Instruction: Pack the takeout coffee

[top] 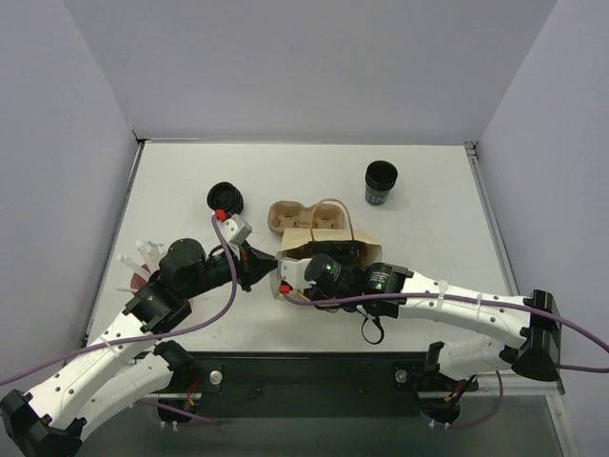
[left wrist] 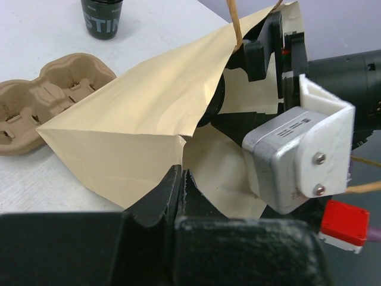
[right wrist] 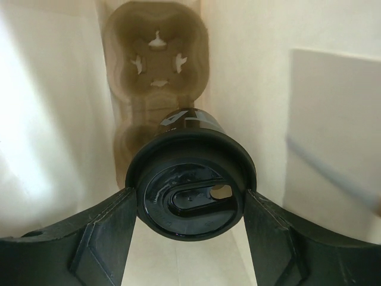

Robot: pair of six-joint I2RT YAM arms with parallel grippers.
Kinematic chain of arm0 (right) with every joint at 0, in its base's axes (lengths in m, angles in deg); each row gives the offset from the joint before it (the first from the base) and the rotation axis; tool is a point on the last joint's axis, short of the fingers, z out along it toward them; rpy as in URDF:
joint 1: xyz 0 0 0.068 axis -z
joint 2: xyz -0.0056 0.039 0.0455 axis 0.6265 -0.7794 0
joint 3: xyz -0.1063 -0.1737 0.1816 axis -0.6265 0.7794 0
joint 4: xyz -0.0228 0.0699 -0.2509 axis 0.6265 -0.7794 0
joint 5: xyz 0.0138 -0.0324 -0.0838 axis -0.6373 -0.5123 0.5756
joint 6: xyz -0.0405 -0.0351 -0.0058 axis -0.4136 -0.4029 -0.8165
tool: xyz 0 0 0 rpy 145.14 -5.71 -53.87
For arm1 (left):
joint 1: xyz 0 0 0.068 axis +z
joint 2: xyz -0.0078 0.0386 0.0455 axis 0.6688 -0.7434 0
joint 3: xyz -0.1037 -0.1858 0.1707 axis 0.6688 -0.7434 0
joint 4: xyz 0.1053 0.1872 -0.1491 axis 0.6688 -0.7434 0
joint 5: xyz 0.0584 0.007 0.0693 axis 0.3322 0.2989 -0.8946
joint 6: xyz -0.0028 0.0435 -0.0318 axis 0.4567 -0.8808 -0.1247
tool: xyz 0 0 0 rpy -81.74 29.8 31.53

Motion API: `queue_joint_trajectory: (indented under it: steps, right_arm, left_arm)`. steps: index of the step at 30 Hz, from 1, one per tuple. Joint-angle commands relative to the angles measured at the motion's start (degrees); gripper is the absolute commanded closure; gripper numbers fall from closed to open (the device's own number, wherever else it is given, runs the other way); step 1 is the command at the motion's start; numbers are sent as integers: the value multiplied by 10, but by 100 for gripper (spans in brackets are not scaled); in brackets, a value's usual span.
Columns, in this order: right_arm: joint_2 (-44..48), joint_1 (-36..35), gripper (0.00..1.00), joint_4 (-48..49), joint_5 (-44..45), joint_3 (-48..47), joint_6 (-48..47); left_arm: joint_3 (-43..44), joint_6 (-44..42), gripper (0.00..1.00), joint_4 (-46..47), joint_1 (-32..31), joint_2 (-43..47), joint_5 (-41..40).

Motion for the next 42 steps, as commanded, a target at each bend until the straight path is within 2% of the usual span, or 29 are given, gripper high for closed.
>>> queue_joint_trajectory:
  steps: [1,14,20,23,29,42]
  right_arm:
    - [12,7,57,-14,6,-47,-45]
    - [40,41,58,-56,-43,-63,-79]
    - [50,68,58,-69,-87,-27,-95]
    - [46,87,58,-52,-99,-14,-90]
    - [39,107,59,59,-106,40,-125]
    - [5,136,59,127,-127,63,-152]
  left_arm:
    - [7,-25,100,18,3,6,11]
    - [20,-39,100,21,3,-11,23]
    - [38,-36,100,21,3,-30,18]
    - [54,-16,100,25,3,-42,15]
    - [37,51,100,65,3,-31,13]
    - [10,62,100,70,3,-29,-2]
